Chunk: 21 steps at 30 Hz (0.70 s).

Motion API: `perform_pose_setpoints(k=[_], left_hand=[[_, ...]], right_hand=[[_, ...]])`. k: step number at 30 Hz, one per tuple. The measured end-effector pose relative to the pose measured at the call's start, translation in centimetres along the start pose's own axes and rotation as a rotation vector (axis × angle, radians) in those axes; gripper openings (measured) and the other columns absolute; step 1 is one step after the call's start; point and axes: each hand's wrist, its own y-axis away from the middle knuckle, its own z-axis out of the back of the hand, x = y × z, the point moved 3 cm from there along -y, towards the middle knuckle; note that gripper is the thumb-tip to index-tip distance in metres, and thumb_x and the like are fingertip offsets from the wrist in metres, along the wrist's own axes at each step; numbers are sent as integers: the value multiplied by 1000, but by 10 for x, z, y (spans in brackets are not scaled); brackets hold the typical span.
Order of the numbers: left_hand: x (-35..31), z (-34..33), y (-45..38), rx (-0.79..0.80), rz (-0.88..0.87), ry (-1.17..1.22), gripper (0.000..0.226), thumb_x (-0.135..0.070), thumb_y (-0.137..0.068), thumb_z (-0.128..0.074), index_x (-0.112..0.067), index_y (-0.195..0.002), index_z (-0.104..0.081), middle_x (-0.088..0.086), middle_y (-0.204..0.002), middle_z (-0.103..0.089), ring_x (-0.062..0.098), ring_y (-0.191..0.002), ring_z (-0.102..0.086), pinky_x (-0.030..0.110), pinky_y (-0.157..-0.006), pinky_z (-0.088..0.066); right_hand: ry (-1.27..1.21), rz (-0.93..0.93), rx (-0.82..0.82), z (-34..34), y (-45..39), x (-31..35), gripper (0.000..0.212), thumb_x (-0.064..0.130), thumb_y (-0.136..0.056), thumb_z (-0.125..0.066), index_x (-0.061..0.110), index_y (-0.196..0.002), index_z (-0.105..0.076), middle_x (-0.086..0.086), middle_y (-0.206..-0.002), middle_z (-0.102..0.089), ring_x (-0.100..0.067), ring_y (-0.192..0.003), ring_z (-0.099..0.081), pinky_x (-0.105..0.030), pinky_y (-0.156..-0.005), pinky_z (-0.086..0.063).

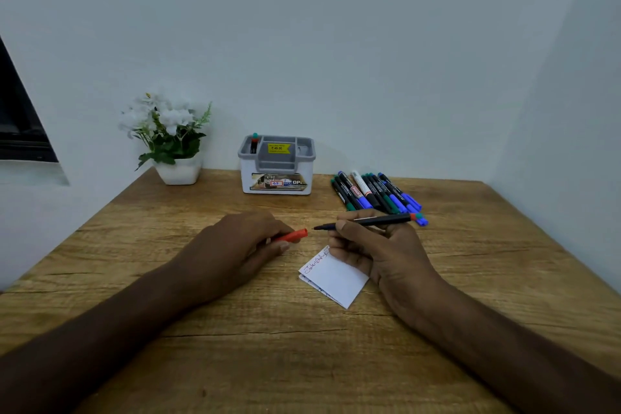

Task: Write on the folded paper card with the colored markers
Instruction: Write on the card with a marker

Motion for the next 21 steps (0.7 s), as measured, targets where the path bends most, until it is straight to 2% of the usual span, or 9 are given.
perform_pose_setpoints(k=[8, 12, 16, 18, 21], left_hand=[[-4, 1, 1, 23, 25, -55, 42, -55, -103, -40, -41, -137, -59, -22, -113, -61, -1, -97, -54, 34, -77, -55], [-6, 2, -1, 27, 28, -114, 38, -52, -105, -45, -43, -140, -57, -25, -114, -58, -4, -98, -50, 31, -77, -55], [-9, 3, -1, -1, -18, -117, 40, -57, -104, -43, -44, -139, -58, -23, -119, -64, -5, -101, -52, 28, -76, -55], [-12, 2, 1, -57, -46, -90, 42, -63, -103, -39, -47, -136, -60, -25, -114, -63, -5, -100, -52, 28, -69, -55], [-17, 1, 3, -111, -72, -72, 38, -60, -103, -44, -48, -134, -63, -25, -109, -58, -4, -97, -49, 26, -62, -51]], right_hand=[[61, 31, 25, -1, 0, 0, 14, 0, -89, -78, -1, -103, -78, -22, -91, -80, -25, -79, -78, -34, -79, -67], [133, 49, 51, -3, 3, 1, 13, 2, -88, -79, 3, -101, -79, -23, -91, -80, -25, -80, -76, -34, -79, -66], [283, 103, 98, -5, 7, 3, 17, 8, -84, -85, 13, -101, -84, -5, -94, -84, -14, -87, -78, -24, -76, -63], [398, 137, 153, -6, 10, 4, 20, 12, -83, -87, 18, -102, -85, 5, -99, -84, -5, -95, -77, -17, -78, -60], [460, 188, 207, -7, 11, 5, 21, 13, -81, -88, 18, -102, -86, 6, -101, -84, -5, -99, -77, -20, -84, -61]])
